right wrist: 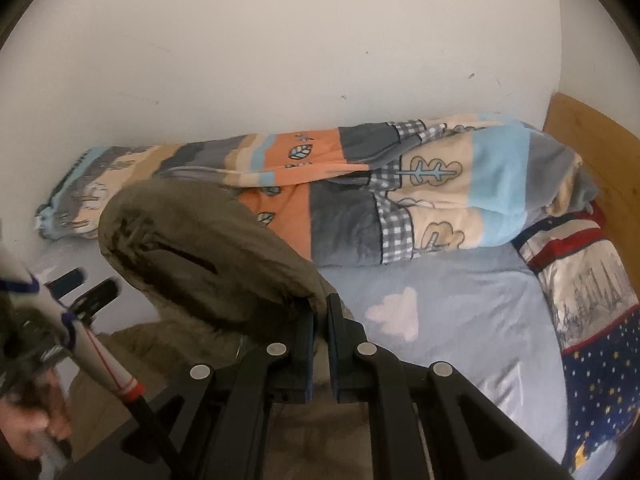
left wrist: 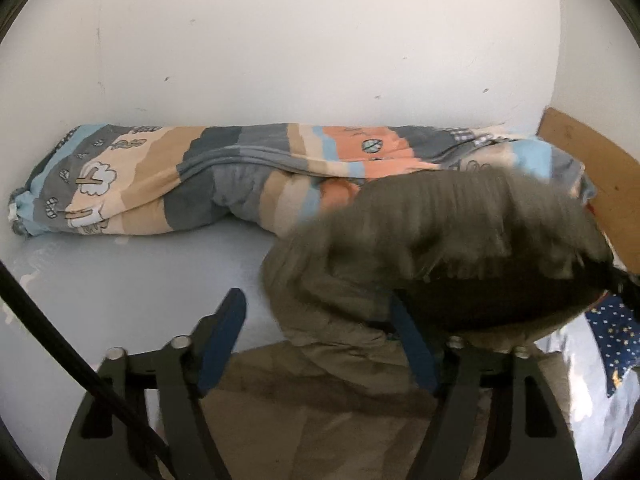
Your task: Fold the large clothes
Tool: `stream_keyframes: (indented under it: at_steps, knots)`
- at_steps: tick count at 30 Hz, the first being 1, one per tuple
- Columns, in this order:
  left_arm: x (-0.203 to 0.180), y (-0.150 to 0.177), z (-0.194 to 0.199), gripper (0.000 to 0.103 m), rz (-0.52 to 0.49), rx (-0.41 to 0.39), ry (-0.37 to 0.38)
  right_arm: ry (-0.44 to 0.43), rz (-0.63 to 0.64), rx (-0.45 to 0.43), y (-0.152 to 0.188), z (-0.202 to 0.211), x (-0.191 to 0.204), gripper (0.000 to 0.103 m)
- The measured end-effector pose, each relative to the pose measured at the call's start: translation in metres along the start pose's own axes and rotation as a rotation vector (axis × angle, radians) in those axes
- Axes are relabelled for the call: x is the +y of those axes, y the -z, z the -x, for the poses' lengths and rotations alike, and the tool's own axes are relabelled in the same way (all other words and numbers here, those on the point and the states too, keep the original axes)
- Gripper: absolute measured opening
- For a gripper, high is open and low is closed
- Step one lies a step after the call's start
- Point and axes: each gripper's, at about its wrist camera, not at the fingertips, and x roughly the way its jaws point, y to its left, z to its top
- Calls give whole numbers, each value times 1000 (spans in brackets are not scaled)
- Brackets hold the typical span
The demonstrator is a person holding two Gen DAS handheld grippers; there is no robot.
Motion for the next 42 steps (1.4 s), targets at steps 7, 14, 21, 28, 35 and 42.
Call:
stream_keyframes:
  at_steps: [7, 14, 21, 28, 35, 42]
  knots:
    - [-18, 42, 36, 38, -99, -4, 8, -27, -12, 5, 59, 48, -9, 6]
    - [-30, 105, 67, 23, -173, 48, 26, -40, -45, 38, 126, 75, -16, 6]
    - [-36, 155, 71, 23, -198, 130, 8, -25, -45, 115, 182, 61, -16, 6]
    - [-38, 178, 72, 23, -223, 141, -39, 17, -31, 187, 218, 29, -16, 4]
    - [-41, 181, 87, 24, -237, 159, -35, 20, -56, 192, 225, 30, -20, 5]
    - [-26, 167, 119, 33, -230, 143, -12, -23, -108, 140, 204, 68, -26, 5]
